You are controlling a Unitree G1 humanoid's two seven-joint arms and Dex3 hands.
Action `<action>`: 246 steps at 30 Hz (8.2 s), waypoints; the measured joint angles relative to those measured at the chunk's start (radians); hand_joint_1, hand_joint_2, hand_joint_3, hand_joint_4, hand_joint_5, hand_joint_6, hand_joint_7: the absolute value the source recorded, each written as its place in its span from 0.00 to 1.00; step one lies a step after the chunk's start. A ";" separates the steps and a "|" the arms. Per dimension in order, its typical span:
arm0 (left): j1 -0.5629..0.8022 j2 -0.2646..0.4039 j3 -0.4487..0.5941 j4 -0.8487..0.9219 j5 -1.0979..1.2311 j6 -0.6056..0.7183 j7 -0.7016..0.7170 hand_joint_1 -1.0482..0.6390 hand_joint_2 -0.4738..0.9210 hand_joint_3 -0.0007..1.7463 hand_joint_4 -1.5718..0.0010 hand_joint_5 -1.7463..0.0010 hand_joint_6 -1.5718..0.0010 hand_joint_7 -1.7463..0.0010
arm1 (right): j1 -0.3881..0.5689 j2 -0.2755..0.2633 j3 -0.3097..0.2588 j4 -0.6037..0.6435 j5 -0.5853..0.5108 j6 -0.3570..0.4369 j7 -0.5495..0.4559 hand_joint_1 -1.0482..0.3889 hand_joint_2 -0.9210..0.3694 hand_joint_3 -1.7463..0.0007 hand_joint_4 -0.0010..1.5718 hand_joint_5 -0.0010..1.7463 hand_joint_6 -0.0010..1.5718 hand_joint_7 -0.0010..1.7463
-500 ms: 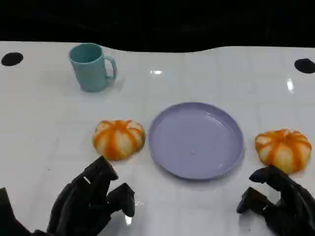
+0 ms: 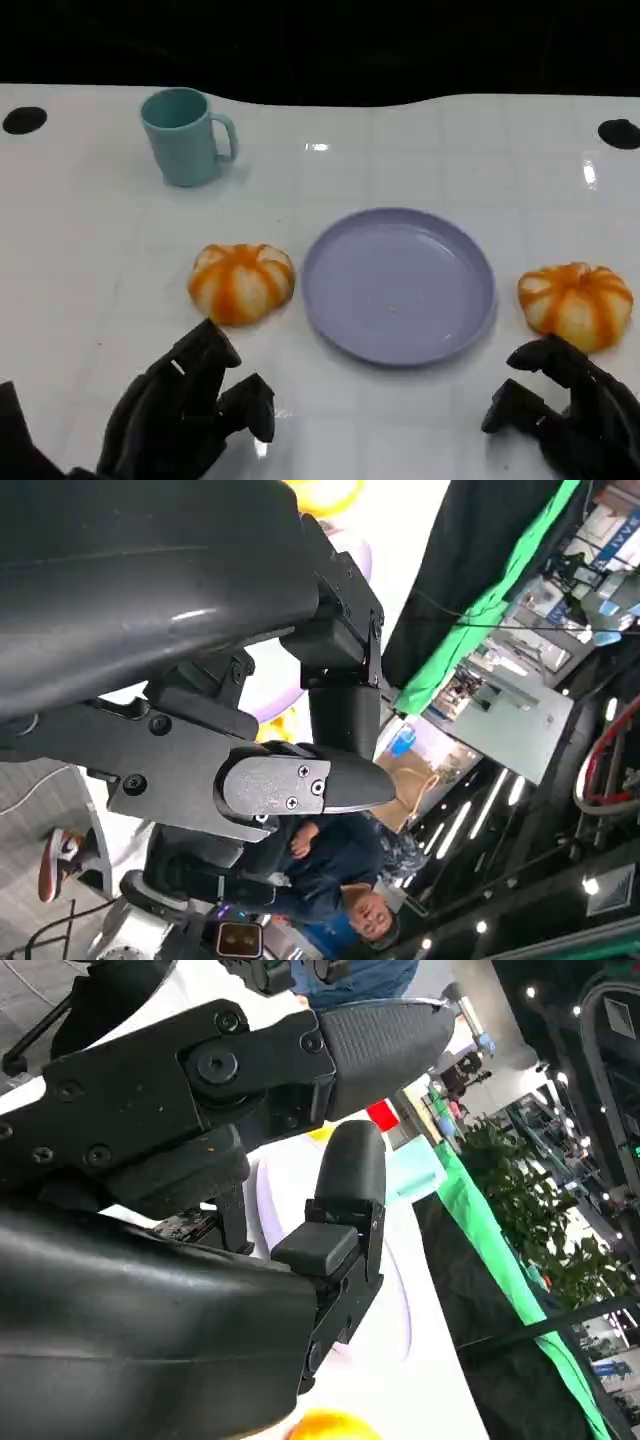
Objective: Grasp the bread from the table and place it into the plate.
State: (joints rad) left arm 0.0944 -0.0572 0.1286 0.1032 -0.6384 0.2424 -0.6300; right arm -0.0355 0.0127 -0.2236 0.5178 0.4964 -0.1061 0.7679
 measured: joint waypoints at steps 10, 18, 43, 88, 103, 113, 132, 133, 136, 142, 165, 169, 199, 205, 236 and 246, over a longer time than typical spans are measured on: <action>-0.003 -0.001 -0.006 -0.001 0.049 -0.088 -0.002 0.28 1.00 0.17 0.52 0.00 0.63 0.08 | -0.002 0.000 0.000 0.000 0.000 0.000 -0.002 0.37 0.00 0.88 0.43 0.85 0.37 0.67; -0.010 0.003 -0.034 0.020 0.166 -0.251 0.000 0.30 1.00 0.16 0.64 0.30 0.63 0.69 | -0.004 0.000 0.000 0.002 0.000 0.000 -0.004 0.37 0.00 0.88 0.44 0.84 0.38 0.68; -0.295 0.399 -0.229 -0.033 1.320 -0.638 0.435 0.28 0.97 0.00 1.00 0.99 0.91 1.00 | -0.010 0.003 0.006 0.000 -0.006 -0.008 -0.027 0.36 0.00 0.88 0.44 0.84 0.39 0.67; -0.933 0.160 -0.675 1.135 1.406 -0.386 0.776 0.45 1.00 0.14 0.52 0.72 0.47 0.93 | 0.002 0.000 0.003 -0.016 -0.004 0.000 -0.020 0.36 0.00 0.89 0.45 0.82 0.40 0.64; -0.911 0.178 -0.635 1.157 1.346 -0.506 1.078 0.50 0.84 0.51 0.45 0.00 0.62 0.00 | 0.001 -0.001 0.003 -0.013 -0.004 -0.001 -0.018 0.37 0.00 0.87 0.44 0.84 0.38 0.67; -0.952 0.153 -0.542 1.131 1.253 -0.480 1.131 0.51 0.83 0.50 0.45 0.00 0.62 0.00 | -0.009 -0.001 0.003 -0.001 -0.004 -0.005 -0.014 0.38 0.00 0.87 0.43 0.86 0.36 0.69; -1.057 0.103 -0.611 1.048 1.259 -0.729 0.916 0.51 0.72 0.68 0.43 0.00 0.54 0.00 | -0.009 -0.001 0.002 -0.001 -0.001 -0.005 -0.013 0.37 0.00 0.88 0.43 0.85 0.37 0.69; -1.059 0.094 -0.612 1.048 1.259 -0.737 0.897 0.51 0.73 0.69 0.43 0.00 0.54 0.00 | -0.009 -0.001 0.002 -0.002 0.002 -0.002 -0.013 0.38 0.00 0.88 0.43 0.85 0.37 0.69; -1.067 0.076 -0.625 1.049 1.262 -0.750 0.869 0.52 0.72 0.68 0.43 0.00 0.54 0.00 | -0.009 -0.001 0.003 -0.003 0.002 -0.001 -0.013 0.37 0.00 0.88 0.43 0.85 0.37 0.69; -1.072 0.047 -0.637 1.075 1.264 -0.741 0.814 0.52 0.72 0.68 0.43 0.00 0.54 0.00 | -0.007 -0.001 0.003 -0.005 0.002 -0.003 -0.012 0.37 0.00 0.88 0.43 0.84 0.37 0.67; -1.159 0.038 -0.687 1.140 1.270 -0.651 0.411 0.00 1.00 0.49 1.00 0.93 0.91 0.99 | -0.006 -0.003 0.003 -0.006 0.004 0.000 -0.002 0.37 0.00 0.87 0.45 0.84 0.38 0.68; -1.159 0.042 -0.693 1.140 1.270 -0.651 0.394 0.00 1.00 0.50 1.00 0.94 0.91 0.99 | -0.003 -0.002 0.003 -0.010 0.003 0.000 -0.006 0.36 0.00 0.88 0.45 0.84 0.38 0.68; -0.663 0.034 -0.120 0.661 0.362 -0.615 -0.044 0.21 1.00 0.23 0.50 0.56 0.47 0.90 | 0.008 0.000 0.003 -0.036 0.003 0.018 -0.020 0.37 0.00 0.89 0.44 0.84 0.38 0.68; -0.500 0.026 -0.073 0.398 0.191 -0.348 -0.080 0.24 1.00 0.28 0.58 0.18 0.51 0.60 | 0.023 0.002 0.007 -0.051 0.001 0.018 -0.036 0.37 0.00 0.88 0.44 0.84 0.38 0.68; 0.113 -0.056 -0.056 -0.174 -0.024 -0.013 0.089 0.29 1.00 0.23 0.46 0.00 0.62 0.00 | 0.051 0.012 0.012 -0.106 -0.006 0.033 -0.054 0.36 0.00 0.88 0.44 0.86 0.40 0.66; 0.074 -0.049 -0.052 -0.100 -0.023 -0.046 0.045 0.29 1.00 0.20 0.47 0.00 0.63 0.00 | 0.044 0.007 0.005 -0.077 -0.004 0.033 -0.032 0.37 0.00 0.88 0.44 0.84 0.39 0.66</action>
State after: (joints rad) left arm 0.1688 -0.1060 0.0762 0.0034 -0.6614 0.1962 -0.5847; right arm 0.0083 0.0194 -0.2190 0.4410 0.4928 -0.0731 0.7359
